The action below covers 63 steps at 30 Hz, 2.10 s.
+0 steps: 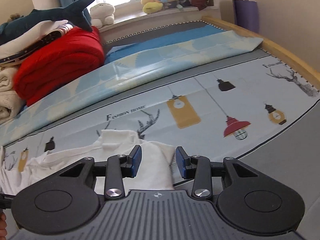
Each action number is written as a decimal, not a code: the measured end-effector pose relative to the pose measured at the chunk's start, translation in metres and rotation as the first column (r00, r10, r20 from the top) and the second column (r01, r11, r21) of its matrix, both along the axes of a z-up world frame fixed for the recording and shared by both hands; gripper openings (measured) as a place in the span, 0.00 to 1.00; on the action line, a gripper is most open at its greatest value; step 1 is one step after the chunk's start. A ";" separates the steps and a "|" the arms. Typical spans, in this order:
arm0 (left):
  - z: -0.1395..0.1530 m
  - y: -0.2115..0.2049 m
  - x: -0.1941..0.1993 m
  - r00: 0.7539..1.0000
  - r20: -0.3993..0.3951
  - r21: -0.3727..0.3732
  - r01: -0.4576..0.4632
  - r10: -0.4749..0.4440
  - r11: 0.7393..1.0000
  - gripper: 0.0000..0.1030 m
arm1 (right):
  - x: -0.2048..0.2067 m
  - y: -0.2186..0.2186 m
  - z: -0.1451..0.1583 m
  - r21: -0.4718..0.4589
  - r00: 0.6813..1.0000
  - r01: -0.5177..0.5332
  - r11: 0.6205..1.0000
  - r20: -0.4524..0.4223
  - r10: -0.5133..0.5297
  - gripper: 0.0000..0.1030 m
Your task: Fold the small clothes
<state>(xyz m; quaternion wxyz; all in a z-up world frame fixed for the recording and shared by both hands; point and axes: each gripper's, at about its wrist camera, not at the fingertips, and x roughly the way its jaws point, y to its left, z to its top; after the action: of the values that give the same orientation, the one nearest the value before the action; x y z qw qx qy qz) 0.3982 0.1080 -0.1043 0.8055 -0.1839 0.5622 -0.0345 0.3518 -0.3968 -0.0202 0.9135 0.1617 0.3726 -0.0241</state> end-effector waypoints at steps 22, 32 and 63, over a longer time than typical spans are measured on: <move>0.071 0.049 -0.019 0.992 0.097 0.213 -0.098 0.079 0.972 0.06 | 0.038 0.024 -0.070 0.160 0.958 -0.007 0.987 -0.281 0.053 0.41; 0.066 0.047 -0.021 0.994 0.095 0.217 -0.065 0.046 0.974 0.09 | 0.048 0.040 -0.097 0.187 0.922 0.067 0.980 -0.387 0.011 0.45; 0.064 0.049 -0.017 0.997 0.076 0.194 -0.039 0.025 0.980 0.15 | 0.033 0.035 -0.086 -0.053 0.932 0.046 0.998 -0.358 -0.062 0.02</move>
<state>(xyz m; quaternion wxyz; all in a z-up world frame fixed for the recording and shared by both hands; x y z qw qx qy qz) 0.3817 0.1566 -0.0407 0.8403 -0.1114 0.5299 0.0273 0.3848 -0.3616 -0.1062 0.8323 0.1446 0.5281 -0.0867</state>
